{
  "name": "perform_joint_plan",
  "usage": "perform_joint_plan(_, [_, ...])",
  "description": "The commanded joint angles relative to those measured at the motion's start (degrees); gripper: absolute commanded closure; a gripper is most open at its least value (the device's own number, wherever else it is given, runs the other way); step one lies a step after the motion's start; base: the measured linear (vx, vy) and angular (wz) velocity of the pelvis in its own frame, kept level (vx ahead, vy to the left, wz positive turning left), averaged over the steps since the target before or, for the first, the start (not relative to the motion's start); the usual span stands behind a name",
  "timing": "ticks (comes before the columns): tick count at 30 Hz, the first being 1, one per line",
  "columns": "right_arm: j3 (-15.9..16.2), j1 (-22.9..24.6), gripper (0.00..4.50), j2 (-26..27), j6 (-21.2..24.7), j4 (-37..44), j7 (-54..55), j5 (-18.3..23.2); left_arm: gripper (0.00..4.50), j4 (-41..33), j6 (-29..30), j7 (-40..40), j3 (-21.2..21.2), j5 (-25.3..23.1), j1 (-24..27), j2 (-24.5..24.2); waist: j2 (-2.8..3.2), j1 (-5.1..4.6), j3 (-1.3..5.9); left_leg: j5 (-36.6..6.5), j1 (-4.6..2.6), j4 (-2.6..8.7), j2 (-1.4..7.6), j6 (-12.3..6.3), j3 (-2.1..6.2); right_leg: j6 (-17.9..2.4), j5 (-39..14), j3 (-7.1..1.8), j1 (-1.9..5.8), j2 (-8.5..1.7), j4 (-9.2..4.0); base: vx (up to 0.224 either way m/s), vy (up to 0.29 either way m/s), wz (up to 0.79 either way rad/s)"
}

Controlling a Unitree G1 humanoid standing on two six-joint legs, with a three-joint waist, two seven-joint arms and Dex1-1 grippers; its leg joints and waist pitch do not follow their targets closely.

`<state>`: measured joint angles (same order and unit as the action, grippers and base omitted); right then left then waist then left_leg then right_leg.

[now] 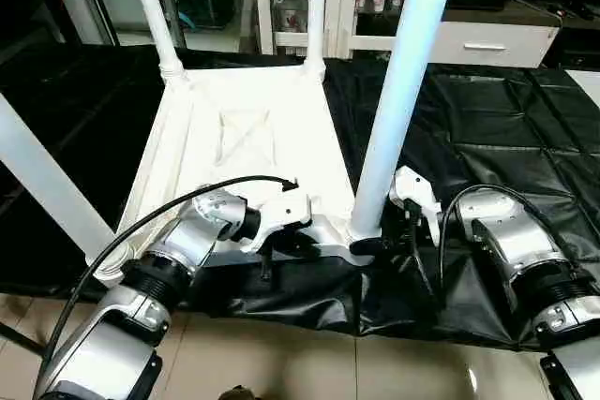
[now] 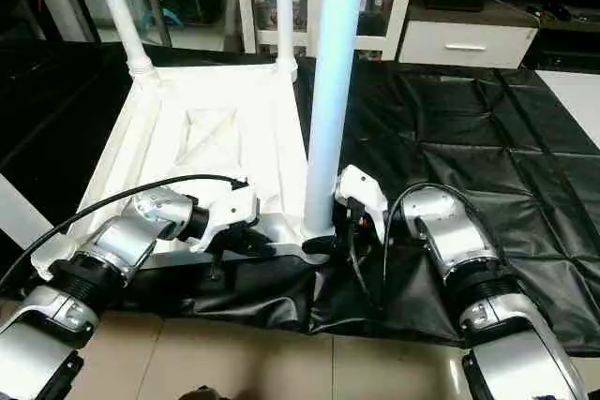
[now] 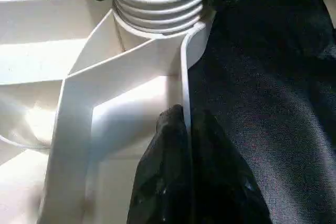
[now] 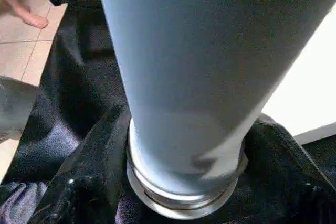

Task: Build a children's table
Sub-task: Rotate leg to tighten

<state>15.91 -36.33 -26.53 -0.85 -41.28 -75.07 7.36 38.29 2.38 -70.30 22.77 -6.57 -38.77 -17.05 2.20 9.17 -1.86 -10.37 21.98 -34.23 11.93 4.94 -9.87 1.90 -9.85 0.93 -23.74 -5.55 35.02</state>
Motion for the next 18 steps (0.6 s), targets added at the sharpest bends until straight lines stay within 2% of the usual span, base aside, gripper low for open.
perform_joint_plan(1, [0.21, -0.84, 1.78, 0.07, -1.07, -0.85, -1.92, -0.92, 4.50, 1.80, -0.25, -1.04, 3.15, -2.34, 0.28, 0.16, -0.17, -0.59, 3.39, -17.26, -1.20, 4.46, 0.66, -1.63, -0.38, -16.37, -7.98, -0.33, 2.46, -1.32, -3.71, 0.000, 0.000, 0.00])
perform_joint_plan(4, [-0.49, -0.88, 1.78, 0.58, -1.06, -1.27, -1.42, -0.43, 4.50, 1.79, -0.04, -0.86, 2.95, -2.20, 0.28, 0.24, -0.19, -0.51, 3.32, -17.77, -1.14, 4.57, 0.71, -1.61, -0.35, -16.38, -8.43, -0.34, 2.46, -1.38, -3.72, 0.000, 0.000, 0.00])
perform_joint_plan(7, [-5.21, -1.37, 1.78, 4.19, -1.04, -4.18, 8.97, 1.35, 4.50, 3.13, 0.84, 4.16, 0.55, -1.43, -0.18, 2.07, -0.49, -0.64, 3.14, -18.76, -1.08, 4.77, 0.66, -1.34, -0.34, -15.87, -11.31, -0.38, 2.41, -1.55, -3.99, 0.000, 0.000, 0.00])
perform_joint_plan(8, [-6.85, -1.56, 1.78, 5.58, -0.50, -5.33, 13.56, 1.81, 4.50, 3.99, 1.20, 6.50, -0.46, -1.14, -0.57, 3.02, -0.37, -0.99, 3.02, -19.46, -0.99, 4.97, 0.57, -0.62, -0.22, -15.29, -13.21, -0.40, 2.31, -1.68, -4.16, 0.000, 0.000, 0.00])
perform_joint_plan(9, [-6.85, -1.56, 1.78, 5.58, -0.50, -5.33, 13.56, 1.81, 4.50, 3.99, 1.20, 6.50, -0.46, -1.14, -0.57, 3.02, -0.36, -1.40, 2.96, -20.47, -1.09, 5.16, 0.54, -0.03, -0.12, -14.47, -15.41, -0.36, 2.22, -1.68, -4.37, 0.000, 0.000, 0.00])
perform_joint_plan(11, [-10.49, -0.70, 1.78, 9.51, 2.27, -6.84, 23.79, 3.39, 4.50, 7.02, 1.60, 13.19, -3.03, -0.38, -2.13, 6.13, -0.35, -1.93, 2.84, -21.22, -1.05, 5.21, 0.29, 0.46, -0.11, -13.41, -17.73, -0.46, 2.03, -1.58, -4.62, 0.000, 0.000, 0.00])
perform_joint_plan(12, [-11.79, 0.01, 1.78, 11.27, 3.02, -7.05, 27.81, 3.85, 4.50, 8.33, 1.93, 15.62, -3.95, -0.01, -2.90, 7.52, -0.40, -2.20, 2.96, -21.19, -0.98, 5.37, 0.31, 1.03, 0.11, -12.57, -18.57, -0.39, 2.20, -1.70, -4.75, 0.000, 0.000, 0.00])
perform_joint_plan(13, [-12.48, 0.46, 1.78, 12.43, 3.56, -7.13, 30.50, 3.99, 4.50, 9.06, 2.27, 16.55, -4.40, 0.33, -3.38, 8.37, -0.26, -2.54, 2.92, -21.01, -0.90, 5.41, 0.27, 1.25, 0.14, -12.28, -18.41, -0.40, 2.15, -1.62, -4.75, 0.000, 0.000, 0.00])
perform_joint_plan(15, [-13.40, 1.25, 1.78, 14.75, 3.47, -7.35, 36.89, 2.98, 4.50, 10.83, 1.87, 19.35, -5.13, 0.45, -4.54, 10.02, -0.59, -3.30, 2.97, -21.28, -0.87, 5.33, 0.07, 0.92, 0.13, -11.65, -19.07, -0.35, 2.13, -1.56, -5.04, 0.000, 0.000, 0.00])
perform_joint_plan(16, [-13.46, 1.29, 1.78, 14.93, 3.44, -7.40, 37.42, 2.87, 4.50, 10.99, 1.80, 19.61, -5.16, 0.42, -4.65, 10.14, -0.55, -3.42, 2.94, -20.86, -0.81, 5.29, 0.04, 0.73, 0.04, -11.55, -18.92, -0.41, 2.03, -1.54, -5.13, 0.000, 0.000, 0.00])
perform_joint_plan(17, [-14.26, 1.83, 1.79, 17.80, 3.10, -8.24, 45.78, 1.23, 4.50, 13.58, 0.59, 23.96, -5.47, -0.35, -6.37, 11.93, -0.55, -3.63, 2.81, -20.44, -0.81, 5.30, -0.01, 0.69, -0.04, -11.31, -19.37, -0.48, 1.76, -1.50, -5.27, 0.000, 0.000, 0.00])
perform_joint_plan(18, [-14.26, 1.83, 1.80, 17.80, 3.10, -8.24, 45.78, 1.23, 4.50, 13.58, 0.59, 23.96, -5.47, -0.35, -6.37, 11.93, -0.54, -3.79, 2.90, -20.24, -0.89, 5.31, -0.06, 0.85, -0.07, -11.05, -19.69, -0.52, 1.78, -1.49, -5.33, 0.000, 0.000, 0.00])
